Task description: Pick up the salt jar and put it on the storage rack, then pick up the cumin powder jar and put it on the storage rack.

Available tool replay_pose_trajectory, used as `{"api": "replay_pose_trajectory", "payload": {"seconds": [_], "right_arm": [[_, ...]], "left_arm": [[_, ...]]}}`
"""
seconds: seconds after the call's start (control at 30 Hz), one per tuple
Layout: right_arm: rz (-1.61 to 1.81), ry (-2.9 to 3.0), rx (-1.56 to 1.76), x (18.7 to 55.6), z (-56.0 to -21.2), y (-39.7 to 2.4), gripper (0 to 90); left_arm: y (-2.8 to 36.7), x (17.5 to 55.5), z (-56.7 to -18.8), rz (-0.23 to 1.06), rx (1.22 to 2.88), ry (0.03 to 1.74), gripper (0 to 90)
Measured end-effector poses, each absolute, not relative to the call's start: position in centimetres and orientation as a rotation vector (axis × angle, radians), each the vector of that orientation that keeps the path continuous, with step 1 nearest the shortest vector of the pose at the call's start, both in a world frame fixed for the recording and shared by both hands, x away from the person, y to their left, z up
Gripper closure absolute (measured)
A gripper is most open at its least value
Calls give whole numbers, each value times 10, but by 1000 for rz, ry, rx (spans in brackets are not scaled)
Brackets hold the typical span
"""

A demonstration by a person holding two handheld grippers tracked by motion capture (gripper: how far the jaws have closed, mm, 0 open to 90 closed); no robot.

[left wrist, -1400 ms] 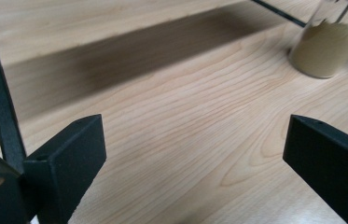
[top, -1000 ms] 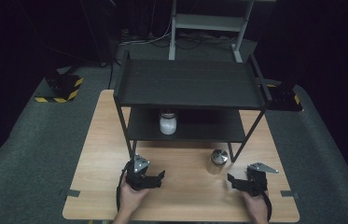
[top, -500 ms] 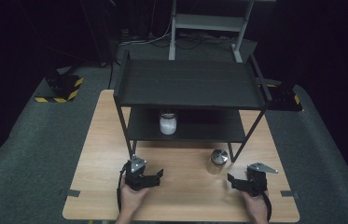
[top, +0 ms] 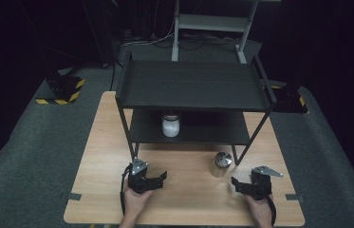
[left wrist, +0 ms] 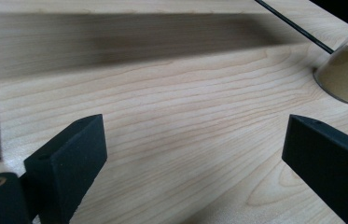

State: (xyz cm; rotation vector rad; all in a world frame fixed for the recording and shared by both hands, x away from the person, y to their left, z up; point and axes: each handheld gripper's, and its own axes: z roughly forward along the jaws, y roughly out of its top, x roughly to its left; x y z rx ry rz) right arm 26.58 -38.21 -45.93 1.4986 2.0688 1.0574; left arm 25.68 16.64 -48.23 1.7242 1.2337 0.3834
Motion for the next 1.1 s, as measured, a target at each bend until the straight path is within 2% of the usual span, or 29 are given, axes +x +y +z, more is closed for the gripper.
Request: {"api": "replay_pose_trajectory", "payload": {"seconds": [0.33,1.1], "right_arm": [[1058,2067,1500,266,-459,-382,48],[1058,2088,1480,266,-459,-382,46]], "left_arm": [[175,264,-484,309,1690,1269,79],[176,264,-484,303,1678,1292,81]]}}
